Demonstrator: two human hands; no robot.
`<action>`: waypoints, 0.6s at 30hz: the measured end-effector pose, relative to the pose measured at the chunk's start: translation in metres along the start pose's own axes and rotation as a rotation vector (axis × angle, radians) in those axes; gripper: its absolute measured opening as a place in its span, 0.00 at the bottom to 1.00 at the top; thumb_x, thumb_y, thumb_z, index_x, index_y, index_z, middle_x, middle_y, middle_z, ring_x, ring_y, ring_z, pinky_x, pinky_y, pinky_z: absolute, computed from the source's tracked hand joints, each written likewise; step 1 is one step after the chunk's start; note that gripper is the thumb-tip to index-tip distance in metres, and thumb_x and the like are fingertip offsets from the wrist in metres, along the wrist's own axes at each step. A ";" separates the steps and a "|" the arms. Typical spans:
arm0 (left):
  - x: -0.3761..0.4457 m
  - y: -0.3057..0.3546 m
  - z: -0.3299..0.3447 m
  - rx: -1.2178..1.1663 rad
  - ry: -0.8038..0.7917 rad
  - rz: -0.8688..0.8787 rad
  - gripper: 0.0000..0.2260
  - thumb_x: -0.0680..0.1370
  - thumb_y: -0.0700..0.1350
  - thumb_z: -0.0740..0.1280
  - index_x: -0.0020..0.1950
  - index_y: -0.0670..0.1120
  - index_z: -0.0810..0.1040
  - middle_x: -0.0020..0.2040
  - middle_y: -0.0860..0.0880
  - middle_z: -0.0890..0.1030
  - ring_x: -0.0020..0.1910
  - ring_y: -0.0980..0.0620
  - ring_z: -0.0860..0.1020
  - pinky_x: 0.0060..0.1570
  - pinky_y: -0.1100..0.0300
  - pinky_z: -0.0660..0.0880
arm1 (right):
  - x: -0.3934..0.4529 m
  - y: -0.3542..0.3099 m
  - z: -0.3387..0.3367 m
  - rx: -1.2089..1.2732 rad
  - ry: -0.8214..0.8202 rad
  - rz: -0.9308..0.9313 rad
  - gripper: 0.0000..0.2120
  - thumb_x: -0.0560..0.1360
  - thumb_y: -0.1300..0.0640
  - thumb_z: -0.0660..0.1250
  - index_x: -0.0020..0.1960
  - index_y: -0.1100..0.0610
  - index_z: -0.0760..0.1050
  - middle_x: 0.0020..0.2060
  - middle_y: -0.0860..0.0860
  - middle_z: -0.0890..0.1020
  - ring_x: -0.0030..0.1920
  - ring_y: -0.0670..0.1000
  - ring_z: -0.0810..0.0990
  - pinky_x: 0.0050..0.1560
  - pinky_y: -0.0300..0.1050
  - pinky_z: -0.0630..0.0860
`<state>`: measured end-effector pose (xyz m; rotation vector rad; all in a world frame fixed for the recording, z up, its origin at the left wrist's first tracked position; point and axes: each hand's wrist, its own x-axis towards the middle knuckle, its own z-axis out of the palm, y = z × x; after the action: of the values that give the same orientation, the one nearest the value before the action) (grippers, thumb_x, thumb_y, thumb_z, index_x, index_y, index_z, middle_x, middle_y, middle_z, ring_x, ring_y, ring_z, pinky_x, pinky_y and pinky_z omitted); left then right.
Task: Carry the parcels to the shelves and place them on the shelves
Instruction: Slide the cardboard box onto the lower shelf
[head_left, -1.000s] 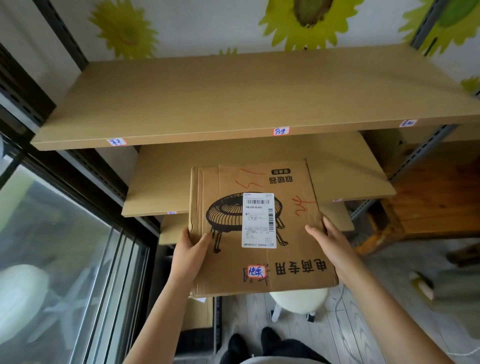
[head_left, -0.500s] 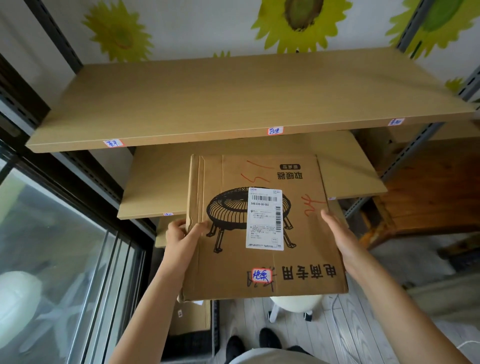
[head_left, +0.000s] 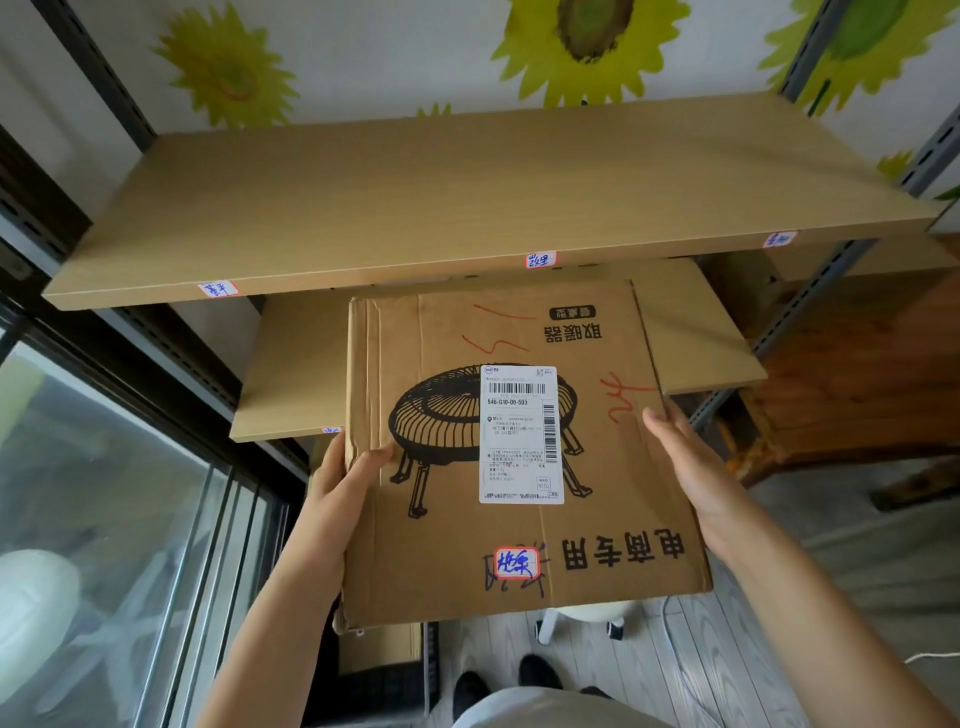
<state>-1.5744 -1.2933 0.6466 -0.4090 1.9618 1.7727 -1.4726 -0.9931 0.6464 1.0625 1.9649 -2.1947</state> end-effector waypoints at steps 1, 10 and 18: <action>-0.003 0.002 -0.001 -0.004 -0.005 0.000 0.21 0.78 0.54 0.69 0.71 0.64 0.73 0.58 0.43 0.83 0.52 0.42 0.82 0.47 0.44 0.81 | -0.002 -0.001 -0.001 0.003 -0.002 -0.001 0.06 0.82 0.41 0.58 0.56 0.30 0.69 0.56 0.39 0.80 0.57 0.44 0.78 0.57 0.50 0.75; -0.030 0.032 -0.004 -0.066 -0.014 0.060 0.17 0.79 0.52 0.69 0.68 0.64 0.75 0.51 0.45 0.86 0.48 0.42 0.84 0.45 0.44 0.81 | -0.025 -0.032 -0.007 -0.034 0.013 -0.086 0.19 0.80 0.36 0.57 0.70 0.33 0.64 0.69 0.40 0.73 0.73 0.49 0.68 0.76 0.59 0.62; -0.043 0.048 -0.012 -0.074 -0.035 0.117 0.10 0.79 0.51 0.68 0.54 0.68 0.80 0.47 0.48 0.88 0.45 0.44 0.85 0.41 0.48 0.82 | -0.043 -0.052 -0.006 -0.054 0.002 -0.129 0.08 0.79 0.34 0.56 0.58 0.27 0.67 0.65 0.36 0.75 0.73 0.47 0.68 0.76 0.59 0.61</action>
<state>-1.5641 -1.3032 0.7111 -0.2909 1.9356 1.9167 -1.4595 -0.9946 0.7130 0.9567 2.1376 -2.1878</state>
